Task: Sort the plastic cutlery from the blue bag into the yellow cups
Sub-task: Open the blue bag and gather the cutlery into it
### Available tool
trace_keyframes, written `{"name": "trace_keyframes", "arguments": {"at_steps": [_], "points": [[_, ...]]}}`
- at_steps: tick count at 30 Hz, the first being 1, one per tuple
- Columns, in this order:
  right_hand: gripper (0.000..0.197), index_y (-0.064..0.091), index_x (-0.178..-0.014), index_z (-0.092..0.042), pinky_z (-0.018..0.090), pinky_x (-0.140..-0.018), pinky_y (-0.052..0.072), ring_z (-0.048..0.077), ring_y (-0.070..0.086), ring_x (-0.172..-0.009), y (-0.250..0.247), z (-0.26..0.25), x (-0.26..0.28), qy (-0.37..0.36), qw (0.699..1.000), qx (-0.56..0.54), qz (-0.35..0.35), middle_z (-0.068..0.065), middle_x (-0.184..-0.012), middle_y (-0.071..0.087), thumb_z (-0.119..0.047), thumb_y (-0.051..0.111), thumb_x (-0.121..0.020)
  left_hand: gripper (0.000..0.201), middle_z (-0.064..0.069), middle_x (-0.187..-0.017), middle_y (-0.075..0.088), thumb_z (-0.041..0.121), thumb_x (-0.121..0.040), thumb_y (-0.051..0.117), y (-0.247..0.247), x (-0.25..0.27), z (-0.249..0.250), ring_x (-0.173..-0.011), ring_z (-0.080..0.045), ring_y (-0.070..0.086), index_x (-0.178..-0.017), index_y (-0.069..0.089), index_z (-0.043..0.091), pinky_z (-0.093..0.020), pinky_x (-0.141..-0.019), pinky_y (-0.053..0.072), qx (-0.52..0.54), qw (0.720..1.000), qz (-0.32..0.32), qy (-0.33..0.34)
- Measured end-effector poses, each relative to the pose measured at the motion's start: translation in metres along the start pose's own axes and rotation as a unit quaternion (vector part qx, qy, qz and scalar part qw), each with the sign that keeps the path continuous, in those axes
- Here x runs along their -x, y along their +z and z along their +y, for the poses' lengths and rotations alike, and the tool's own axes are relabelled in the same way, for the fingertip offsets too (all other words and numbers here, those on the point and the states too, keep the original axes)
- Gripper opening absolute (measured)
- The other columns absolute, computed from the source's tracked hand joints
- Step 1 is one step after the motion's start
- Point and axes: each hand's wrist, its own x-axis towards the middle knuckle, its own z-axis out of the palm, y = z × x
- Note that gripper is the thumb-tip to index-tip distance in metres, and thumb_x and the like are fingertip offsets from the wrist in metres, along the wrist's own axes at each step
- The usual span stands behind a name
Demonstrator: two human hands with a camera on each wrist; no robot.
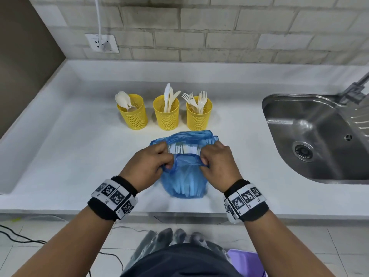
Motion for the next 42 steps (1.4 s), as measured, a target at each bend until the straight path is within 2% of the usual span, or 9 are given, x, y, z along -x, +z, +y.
{"name": "trace_keyframes", "arguments": {"at_steps": [3, 6, 9, 14, 20, 26, 32, 35, 42], "points": [[0.032, 0.043, -0.066, -0.025, 0.037, -0.075, 0.034, 0.024, 0.041, -0.092, -0.001, -0.007, 0.016, 0.028, 0.998, 0.048, 0.004, -0.005, -0.094, 0.05, -0.024, 0.075, -0.063, 0.024, 0.005, -0.087, 0.052, 0.004, -0.067, 0.073, -0.003, 0.012, 0.001, -0.081, -0.021, 0.049, -0.073, 0.07, 0.027, -0.036, -0.068, 0.043, -0.072, 0.996, -0.038, 0.042], [0.034, 0.049, -0.07, -0.028, 0.039, -0.084, 0.035, 0.024, 0.039, -0.105, -0.003, -0.015, 0.036, 0.063, 0.996, 0.047, -0.032, -0.007, -0.11, 0.046, -0.051, 0.073, -0.064, 0.014, 0.009, -0.098, 0.046, 0.042, -0.078, 0.073, -0.008, 0.035, 0.004, -0.094, -0.017, 0.043, -0.09, 0.075, 0.037, -0.036, -0.083, 0.038, -0.075, 0.995, -0.069, 0.014], [0.035, 0.049, -0.076, -0.026, 0.037, -0.085, 0.036, 0.022, 0.04, -0.104, -0.007, -0.023, 0.047, 0.1, 0.994, 0.008, 0.031, -0.004, -0.11, 0.045, -0.052, 0.072, -0.072, 0.028, 0.01, -0.097, 0.046, 0.062, -0.086, 0.063, -0.013, 0.054, 0.007, -0.093, -0.015, 0.042, -0.09, 0.078, 0.038, -0.037, -0.083, 0.038, -0.033, 0.999, -0.04, -0.005], [0.02, 0.057, -0.088, -0.016, 0.031, -0.085, 0.036, 0.024, 0.045, -0.098, -0.011, -0.043, 0.038, 0.083, 0.984, -0.006, 0.157, 0.003, -0.102, 0.049, -0.026, 0.074, -0.085, 0.017, 0.004, -0.099, 0.054, 0.046, -0.086, 0.07, -0.014, 0.048, 0.004, -0.091, -0.019, 0.047, -0.087, 0.079, 0.031, -0.041, -0.079, 0.045, -0.033, 0.997, 0.067, -0.022], [0.034, 0.06, -0.124, -0.023, 0.044, -0.093, 0.041, 0.027, 0.054, -0.116, -0.014, -0.045, 0.01, 0.072, 0.982, 0.134, -0.11, -0.001, -0.12, 0.062, -0.041, 0.059, -0.095, 0.007, 0.006, -0.119, 0.062, 0.036, -0.078, 0.084, -0.009, 0.019, 0.001, -0.108, -0.017, 0.057, -0.083, 0.081, 0.032, -0.042, -0.088, 0.051, -0.019, 0.994, -0.108, 0.009], [0.024, 0.065, -0.101, -0.026, 0.042, -0.091, 0.042, 0.021, 0.061, -0.102, -0.022, -0.034, 0.003, 0.059, 0.969, 0.133, -0.2, -0.01, -0.095, 0.067, -0.047, 0.052, -0.1, 0.021, 0.009, -0.099, 0.07, 0.02, -0.085, 0.082, -0.017, 0.022, 0.003, -0.084, -0.007, 0.069, -0.103, 0.073, 0.023, -0.028, -0.081, 0.058, 0.201, 0.972, -0.105, -0.068], [0.055, 0.052, -0.132, -0.025, 0.042, -0.095, 0.039, 0.022, 0.055, -0.114, -0.012, -0.033, 0.003, 0.058, 0.942, 0.148, -0.297, -0.004, -0.117, 0.058, -0.051, 0.069, -0.086, 0.066, 0.002, -0.125, 0.056, 0.048, -0.079, 0.081, 0.001, 0.014, -0.006, -0.112, -0.018, 0.056, -0.135, 0.054, 0.024, -0.037, -0.094, 0.051, -0.051, 0.972, -0.216, -0.079], [0.031, 0.059, -0.113, -0.021, 0.038, -0.084, 0.036, 0.025, 0.058, -0.108, -0.005, -0.031, 0.0, 0.032, 0.935, 0.188, -0.3, 0.0, -0.111, 0.06, -0.038, 0.066, -0.088, 0.041, 0.004, -0.105, 0.063, 0.046, -0.077, 0.076, 0.004, 0.007, -0.002, -0.102, -0.022, 0.061, -0.112, 0.065, 0.027, -0.037, -0.077, 0.053, -0.149, 0.957, -0.242, -0.058], [0.016, 0.048, -0.076, -0.021, 0.034, -0.075, 0.029, 0.019, 0.051, -0.075, 0.002, -0.021, -0.003, 0.046, 0.943, 0.162, -0.288, -0.006, -0.076, 0.055, -0.02, 0.061, -0.084, 0.038, -0.001, -0.099, 0.071, 0.042, -0.082, 0.068, 0.006, 0.006, -0.003, -0.09, -0.027, 0.067, -0.117, 0.06, 0.031, -0.032, -0.071, 0.047, -0.201, 0.953, -0.218, -0.065]]}}
